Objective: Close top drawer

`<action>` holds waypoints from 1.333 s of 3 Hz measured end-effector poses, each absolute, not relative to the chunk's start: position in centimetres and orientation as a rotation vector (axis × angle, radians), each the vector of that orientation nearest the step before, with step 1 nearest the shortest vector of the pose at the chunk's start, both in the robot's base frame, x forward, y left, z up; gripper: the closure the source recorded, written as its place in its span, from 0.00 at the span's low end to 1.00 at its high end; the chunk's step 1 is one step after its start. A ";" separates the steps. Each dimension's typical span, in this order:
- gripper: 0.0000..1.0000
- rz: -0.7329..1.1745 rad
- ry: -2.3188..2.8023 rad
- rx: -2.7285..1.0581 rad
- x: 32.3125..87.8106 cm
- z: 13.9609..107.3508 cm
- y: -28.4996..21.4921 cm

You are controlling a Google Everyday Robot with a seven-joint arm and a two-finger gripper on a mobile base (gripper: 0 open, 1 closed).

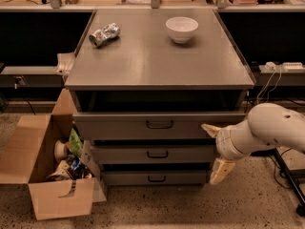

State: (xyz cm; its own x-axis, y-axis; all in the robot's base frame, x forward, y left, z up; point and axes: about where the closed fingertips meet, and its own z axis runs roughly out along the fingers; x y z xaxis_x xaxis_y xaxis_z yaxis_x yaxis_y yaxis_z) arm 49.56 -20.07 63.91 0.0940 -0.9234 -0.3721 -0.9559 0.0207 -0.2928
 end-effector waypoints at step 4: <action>0.86 0.025 1.816 -1.919 57.4 64.4 -19.2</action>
Offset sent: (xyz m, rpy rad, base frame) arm 0.0599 0.0046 0.0069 -0.0148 -0.0433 0.0196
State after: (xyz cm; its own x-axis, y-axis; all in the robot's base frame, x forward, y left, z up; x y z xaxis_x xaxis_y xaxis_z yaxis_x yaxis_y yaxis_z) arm 57.36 -19.21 64.36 0.1130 -0.9328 -0.3421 -0.9420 0.0089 -0.3355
